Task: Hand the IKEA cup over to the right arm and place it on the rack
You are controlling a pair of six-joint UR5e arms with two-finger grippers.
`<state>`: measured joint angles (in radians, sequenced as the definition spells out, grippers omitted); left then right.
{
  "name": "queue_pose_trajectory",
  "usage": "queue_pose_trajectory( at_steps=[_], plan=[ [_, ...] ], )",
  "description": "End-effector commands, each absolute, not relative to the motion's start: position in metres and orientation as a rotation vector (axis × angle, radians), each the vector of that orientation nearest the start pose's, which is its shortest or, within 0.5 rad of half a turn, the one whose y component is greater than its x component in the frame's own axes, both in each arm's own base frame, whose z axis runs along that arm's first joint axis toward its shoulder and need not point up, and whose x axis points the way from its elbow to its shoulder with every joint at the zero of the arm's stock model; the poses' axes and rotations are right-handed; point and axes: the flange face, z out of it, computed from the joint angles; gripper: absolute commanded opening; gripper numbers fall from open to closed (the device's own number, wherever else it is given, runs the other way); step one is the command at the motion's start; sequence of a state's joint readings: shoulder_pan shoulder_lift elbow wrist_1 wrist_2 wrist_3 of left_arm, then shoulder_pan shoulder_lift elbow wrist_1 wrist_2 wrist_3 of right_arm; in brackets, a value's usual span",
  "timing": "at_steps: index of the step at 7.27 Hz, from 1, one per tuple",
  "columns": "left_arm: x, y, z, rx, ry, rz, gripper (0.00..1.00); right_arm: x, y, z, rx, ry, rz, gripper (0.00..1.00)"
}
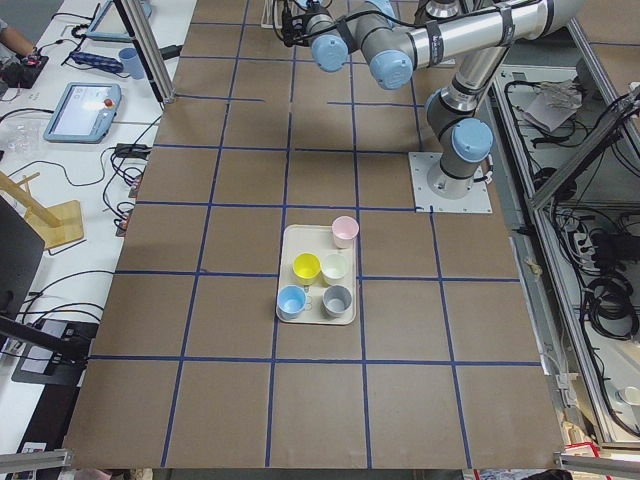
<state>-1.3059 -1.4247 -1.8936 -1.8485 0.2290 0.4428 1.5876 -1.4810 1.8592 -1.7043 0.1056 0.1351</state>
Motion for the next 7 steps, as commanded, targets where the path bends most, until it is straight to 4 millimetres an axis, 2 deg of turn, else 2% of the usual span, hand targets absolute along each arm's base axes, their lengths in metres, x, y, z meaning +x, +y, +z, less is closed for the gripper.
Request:
queue_pose_trajectory(
  at_steps=[1, 4, 7],
  plan=[
    [-0.1175, -0.4504, 0.4506, 0.166, -1.771, 0.098, 0.00, 0.2408, -0.4977, 0.4274, 0.293, 1.446, 0.311, 0.78],
    [-0.1183, -0.4496, 0.4510, 0.178, -1.773, 0.085, 0.00, 0.2408, -0.4966, 0.4281, 0.299, 1.445, 0.317, 0.80],
    [-0.1180, -0.4506, 0.4567, 0.204, -1.770, 0.069, 0.00, 0.2399, -0.4931, 0.4286, 0.329, 1.439, 0.348, 0.86]
  ],
)
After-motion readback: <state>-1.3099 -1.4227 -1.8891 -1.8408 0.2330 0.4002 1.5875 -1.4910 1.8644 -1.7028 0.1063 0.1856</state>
